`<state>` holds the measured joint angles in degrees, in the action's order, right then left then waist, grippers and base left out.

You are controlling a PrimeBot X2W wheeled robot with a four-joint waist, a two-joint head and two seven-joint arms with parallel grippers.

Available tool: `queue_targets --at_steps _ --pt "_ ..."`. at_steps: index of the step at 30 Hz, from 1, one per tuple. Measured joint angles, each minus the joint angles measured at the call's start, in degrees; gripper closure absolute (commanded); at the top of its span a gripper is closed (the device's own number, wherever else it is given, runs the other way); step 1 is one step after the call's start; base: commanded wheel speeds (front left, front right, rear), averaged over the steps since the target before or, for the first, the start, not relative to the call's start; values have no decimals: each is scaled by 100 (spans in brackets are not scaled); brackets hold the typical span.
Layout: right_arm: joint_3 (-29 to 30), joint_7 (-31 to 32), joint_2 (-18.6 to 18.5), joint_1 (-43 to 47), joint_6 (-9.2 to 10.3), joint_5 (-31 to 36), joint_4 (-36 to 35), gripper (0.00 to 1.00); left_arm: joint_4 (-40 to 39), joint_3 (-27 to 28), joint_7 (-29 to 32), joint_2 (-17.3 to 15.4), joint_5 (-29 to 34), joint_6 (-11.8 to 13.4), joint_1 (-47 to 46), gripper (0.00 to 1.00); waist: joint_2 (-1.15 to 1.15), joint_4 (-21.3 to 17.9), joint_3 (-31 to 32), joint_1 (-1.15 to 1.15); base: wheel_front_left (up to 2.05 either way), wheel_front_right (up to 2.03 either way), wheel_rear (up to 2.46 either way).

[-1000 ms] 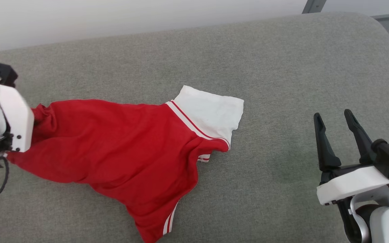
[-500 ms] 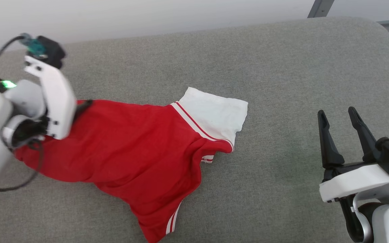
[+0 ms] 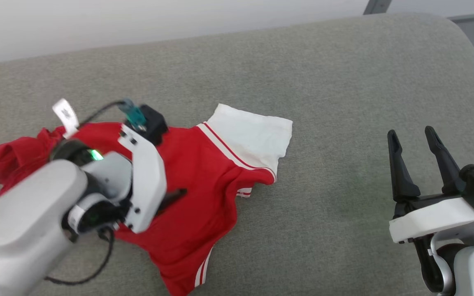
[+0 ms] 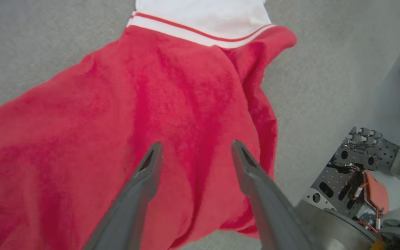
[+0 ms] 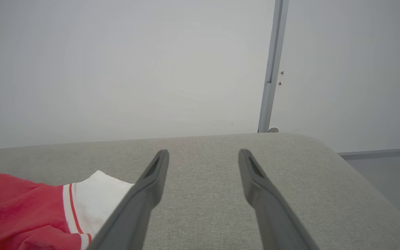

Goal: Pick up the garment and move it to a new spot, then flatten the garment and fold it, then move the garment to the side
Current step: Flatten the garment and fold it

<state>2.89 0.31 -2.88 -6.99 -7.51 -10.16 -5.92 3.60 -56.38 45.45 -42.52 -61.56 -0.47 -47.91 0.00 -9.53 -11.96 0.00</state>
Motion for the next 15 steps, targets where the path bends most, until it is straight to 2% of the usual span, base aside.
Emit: queue_targets --at_steps 7,12,15 --pt "-22 -60 -1 -71 0 -49 69 0 -120 -185 197 67 -109 151 240 0 0 -155 -117 0 0 0 0" --pt "-65 -102 -1 -97 0 -98 120 0 156 -399 202 154 -22 134 376 0 0 -254 -171 0 0 0 0" --pt "-89 -110 0 -107 0 -107 154 0 480 -532 88 235 210 29 383 0 0 -297 -199 0 0 0 0"
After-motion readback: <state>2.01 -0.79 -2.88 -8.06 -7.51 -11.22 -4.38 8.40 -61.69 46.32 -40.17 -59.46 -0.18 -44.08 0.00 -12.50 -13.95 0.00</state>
